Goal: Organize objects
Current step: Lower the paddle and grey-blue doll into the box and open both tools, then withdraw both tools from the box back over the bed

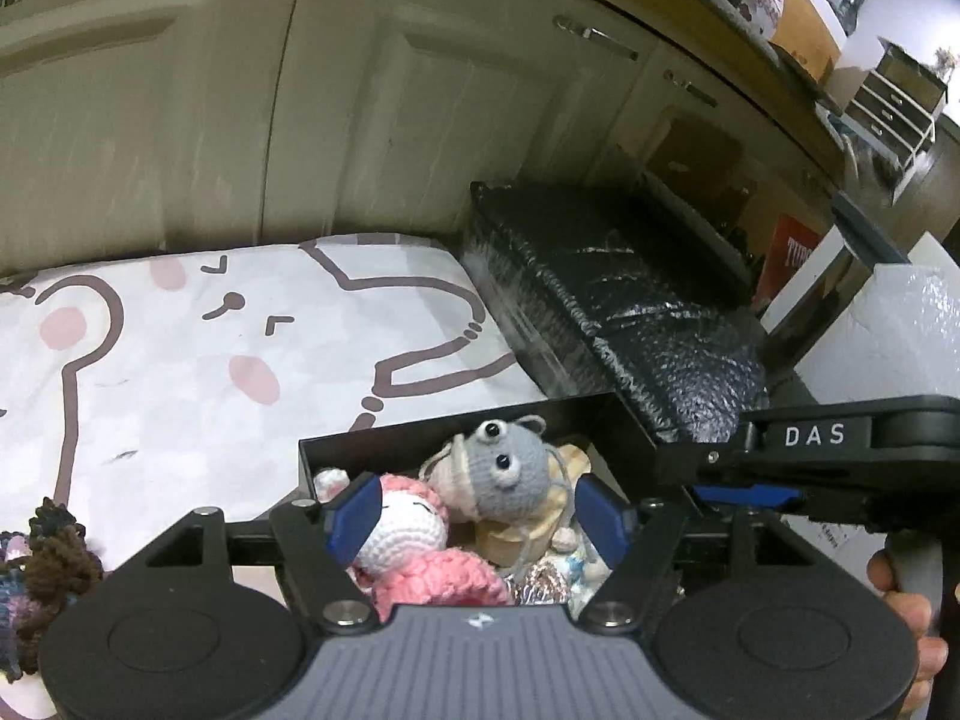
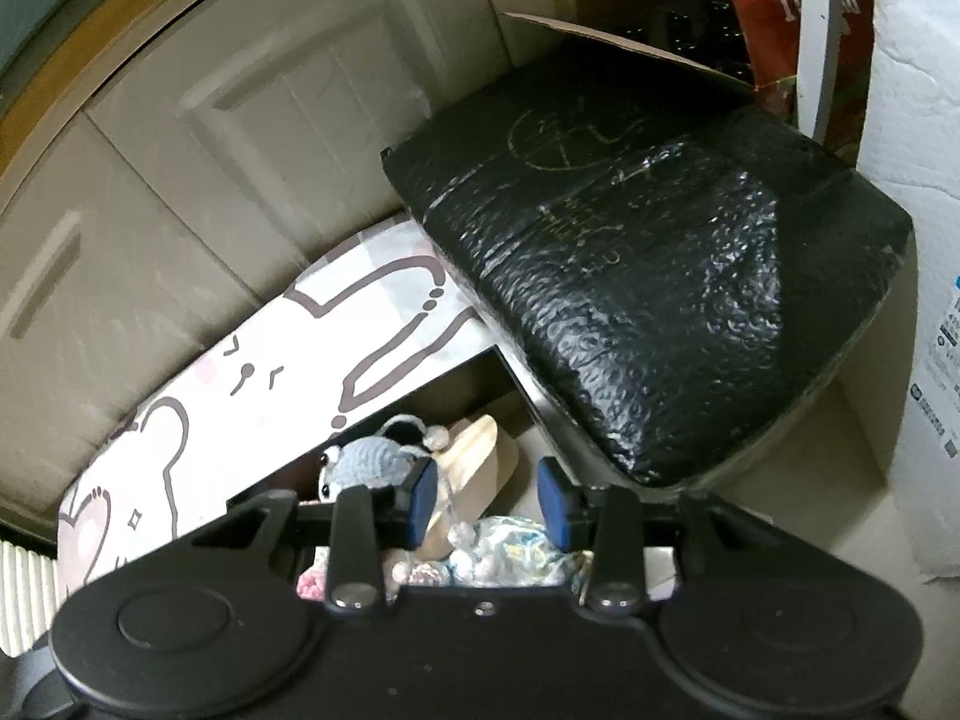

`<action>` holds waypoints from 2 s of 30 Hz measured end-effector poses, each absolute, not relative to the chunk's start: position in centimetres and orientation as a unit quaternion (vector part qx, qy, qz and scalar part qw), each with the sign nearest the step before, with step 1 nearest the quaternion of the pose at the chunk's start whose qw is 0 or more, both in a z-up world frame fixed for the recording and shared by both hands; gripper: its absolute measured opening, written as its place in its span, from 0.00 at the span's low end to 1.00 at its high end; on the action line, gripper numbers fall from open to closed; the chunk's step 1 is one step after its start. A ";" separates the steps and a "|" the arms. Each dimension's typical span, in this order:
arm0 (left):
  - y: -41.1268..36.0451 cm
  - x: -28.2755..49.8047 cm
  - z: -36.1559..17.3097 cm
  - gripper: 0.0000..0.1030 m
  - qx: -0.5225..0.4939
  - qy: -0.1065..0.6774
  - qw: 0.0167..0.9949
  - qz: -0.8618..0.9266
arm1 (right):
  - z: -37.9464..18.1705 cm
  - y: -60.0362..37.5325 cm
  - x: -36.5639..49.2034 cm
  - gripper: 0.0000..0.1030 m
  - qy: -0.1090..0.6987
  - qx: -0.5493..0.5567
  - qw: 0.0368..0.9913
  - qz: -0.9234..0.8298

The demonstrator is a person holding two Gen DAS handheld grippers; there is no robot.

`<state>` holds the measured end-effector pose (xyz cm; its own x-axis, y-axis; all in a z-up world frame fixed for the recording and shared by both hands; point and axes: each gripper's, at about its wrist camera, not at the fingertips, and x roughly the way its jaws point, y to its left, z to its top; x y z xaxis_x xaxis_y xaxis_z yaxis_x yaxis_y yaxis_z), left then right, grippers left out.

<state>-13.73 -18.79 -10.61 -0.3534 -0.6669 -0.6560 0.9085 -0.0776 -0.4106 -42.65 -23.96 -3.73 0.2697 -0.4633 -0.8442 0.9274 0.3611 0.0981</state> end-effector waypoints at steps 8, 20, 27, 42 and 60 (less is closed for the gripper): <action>-18.7 -13.7 -10.4 0.66 0.172 0.398 0.551 -0.713 | -4.0 -23.8 -42.5 0.37 0.385 0.299 0.737 -0.468; -18.6 -12.3 -11.0 0.62 0.218 0.421 0.569 -0.672 | -4.7 -22.7 -41.6 0.37 0.426 0.244 0.753 -0.438; -18.0 -11.0 -10.9 0.62 0.214 0.440 0.573 -0.658 | -5.0 -21.9 -41.2 0.37 0.448 0.217 0.759 -0.420; -16.1 -9.5 -9.2 0.62 0.213 0.437 0.587 -0.648 | -3.6 -19.6 -41.1 0.43 0.447 0.162 0.784 -0.398; -13.6 -7.5 -8.3 0.82 0.230 0.432 0.621 -0.613 | -1.9 -16.9 -42.0 0.81 0.437 0.107 0.804 -0.388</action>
<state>-7.47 -13.58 -8.30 -0.1245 -0.5620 -0.8177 0.9589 0.1436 -0.2447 -42.02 -16.89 -1.87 0.3165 -0.5308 -0.7862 0.7183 0.6754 -0.1668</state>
